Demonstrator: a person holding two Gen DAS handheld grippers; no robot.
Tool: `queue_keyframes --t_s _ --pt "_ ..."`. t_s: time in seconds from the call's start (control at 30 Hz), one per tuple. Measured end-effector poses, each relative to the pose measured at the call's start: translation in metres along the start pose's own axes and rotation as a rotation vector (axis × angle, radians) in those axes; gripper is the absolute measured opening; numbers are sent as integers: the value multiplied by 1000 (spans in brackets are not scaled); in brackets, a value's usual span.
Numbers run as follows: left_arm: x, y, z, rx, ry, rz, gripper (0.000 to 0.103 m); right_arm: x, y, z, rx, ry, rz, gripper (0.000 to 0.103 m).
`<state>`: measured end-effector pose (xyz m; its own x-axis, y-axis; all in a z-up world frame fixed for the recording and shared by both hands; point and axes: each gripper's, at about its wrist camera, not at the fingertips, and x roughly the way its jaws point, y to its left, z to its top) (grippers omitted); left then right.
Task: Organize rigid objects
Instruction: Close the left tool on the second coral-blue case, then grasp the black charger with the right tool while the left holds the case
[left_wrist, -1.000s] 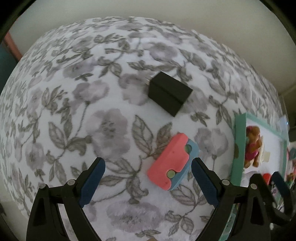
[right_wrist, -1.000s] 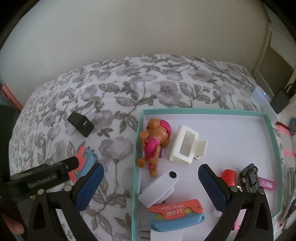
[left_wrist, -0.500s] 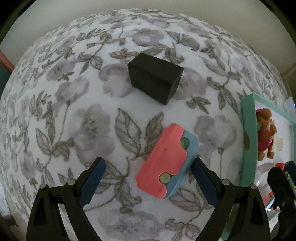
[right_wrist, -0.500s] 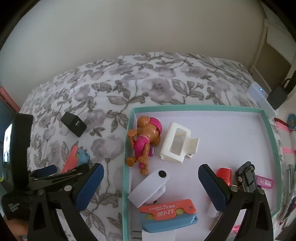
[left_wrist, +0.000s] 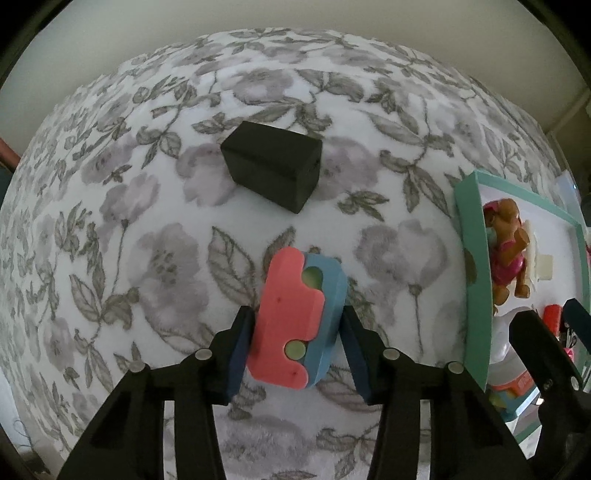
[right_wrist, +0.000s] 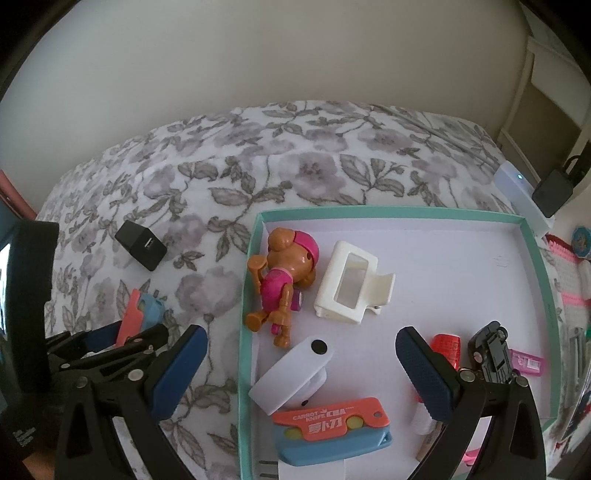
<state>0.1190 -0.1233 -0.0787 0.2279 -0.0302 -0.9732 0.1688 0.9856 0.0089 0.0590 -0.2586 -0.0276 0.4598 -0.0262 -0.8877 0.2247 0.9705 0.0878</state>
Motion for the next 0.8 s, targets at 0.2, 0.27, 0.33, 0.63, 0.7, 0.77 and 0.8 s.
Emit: queue_keyframes --t_s 0.2,0.27,0.33,0.63,0.7,0.77,0.8 --pt "-2 17 8 -64 -9 2 47 -1 9 10 -18 -19 8 103" --pt "-3 27 13 -97 -16 -5 47 -1 13 14 -25 -26 14 103" --pt "-5 37 17 -131 -26 -8 46 0 20 19 -42 -35 16 103" --pt "-5 84 29 -266 -53 -28 45 8 61 35 -126 -60 30 103" --pt "-3 96 30 -291 -55 -25 45 12 71 38 -143 -58 37 103" --pt "0 111 30 -311 -58 -25 45 16 80 41 -159 -59 40 103" --pt "0 116 31 -321 -60 -25 45 18 86 42 -169 -60 44 103"
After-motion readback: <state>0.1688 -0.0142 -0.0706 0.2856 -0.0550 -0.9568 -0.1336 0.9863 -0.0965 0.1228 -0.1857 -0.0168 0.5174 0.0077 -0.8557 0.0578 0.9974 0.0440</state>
